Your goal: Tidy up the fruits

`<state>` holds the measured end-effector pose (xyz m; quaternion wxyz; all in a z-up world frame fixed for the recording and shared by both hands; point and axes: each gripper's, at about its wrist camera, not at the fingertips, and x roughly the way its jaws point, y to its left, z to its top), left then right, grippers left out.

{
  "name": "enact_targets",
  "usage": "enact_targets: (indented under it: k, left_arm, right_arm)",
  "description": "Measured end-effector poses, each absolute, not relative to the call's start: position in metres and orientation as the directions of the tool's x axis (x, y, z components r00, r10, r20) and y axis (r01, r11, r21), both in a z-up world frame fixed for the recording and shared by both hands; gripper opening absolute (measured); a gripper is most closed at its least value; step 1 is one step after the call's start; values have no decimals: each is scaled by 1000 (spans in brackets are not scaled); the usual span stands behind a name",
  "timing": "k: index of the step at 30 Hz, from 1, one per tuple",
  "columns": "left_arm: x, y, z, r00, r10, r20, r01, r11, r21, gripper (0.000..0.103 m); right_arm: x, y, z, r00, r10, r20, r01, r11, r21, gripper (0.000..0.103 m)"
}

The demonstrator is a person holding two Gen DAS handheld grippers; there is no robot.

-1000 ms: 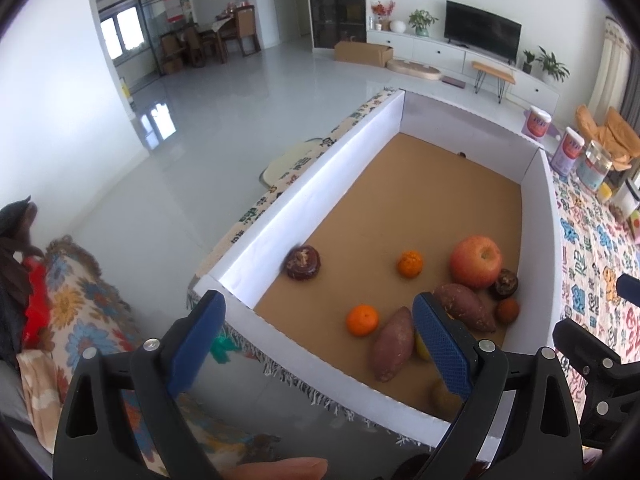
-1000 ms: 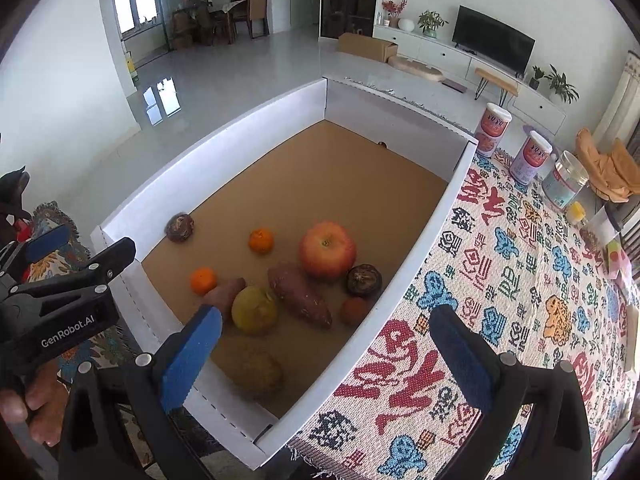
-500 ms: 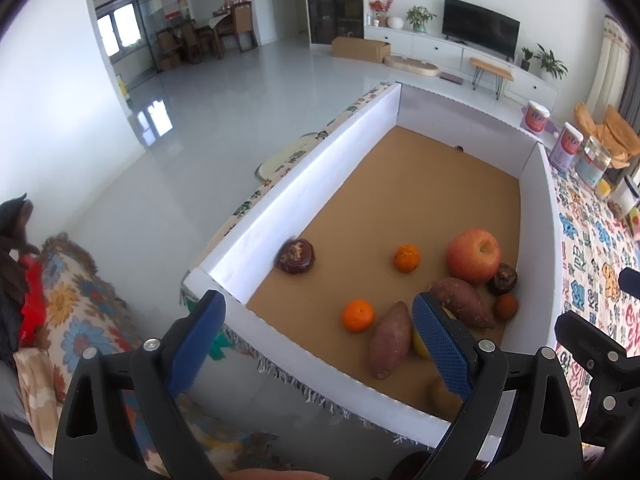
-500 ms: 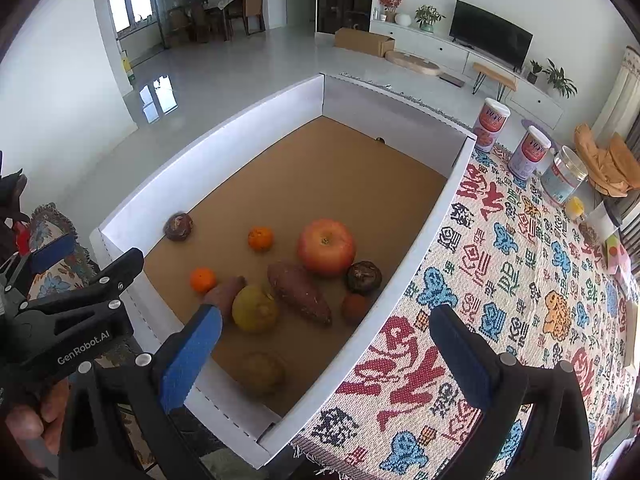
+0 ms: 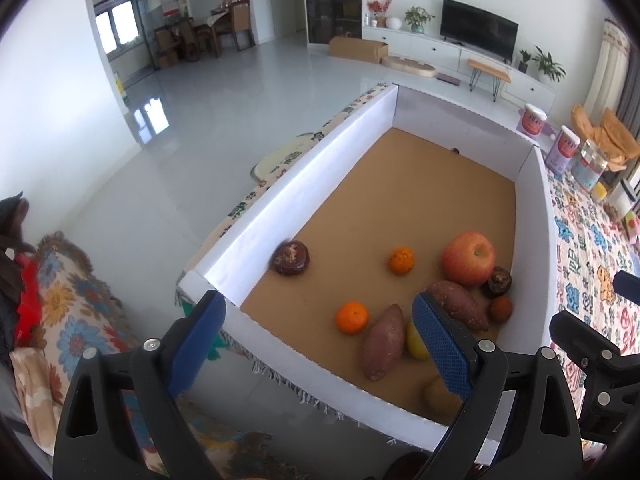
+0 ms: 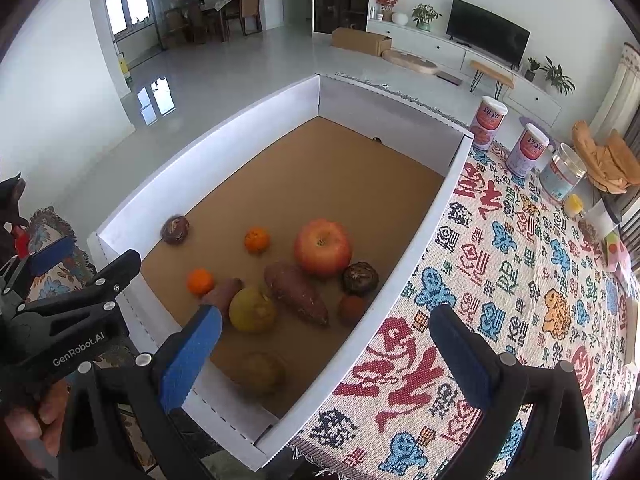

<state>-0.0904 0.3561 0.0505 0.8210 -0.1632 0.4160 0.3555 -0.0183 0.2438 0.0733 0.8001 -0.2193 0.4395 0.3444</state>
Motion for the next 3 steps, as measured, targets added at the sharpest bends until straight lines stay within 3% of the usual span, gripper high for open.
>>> enact_targets:
  k: [3]
  left_arm:
    - [-91,357,50,400,444,-802,-724,689,20,96]
  right_arm:
    - [-18,244,73,373,359,-855,-743,667,-44,103]
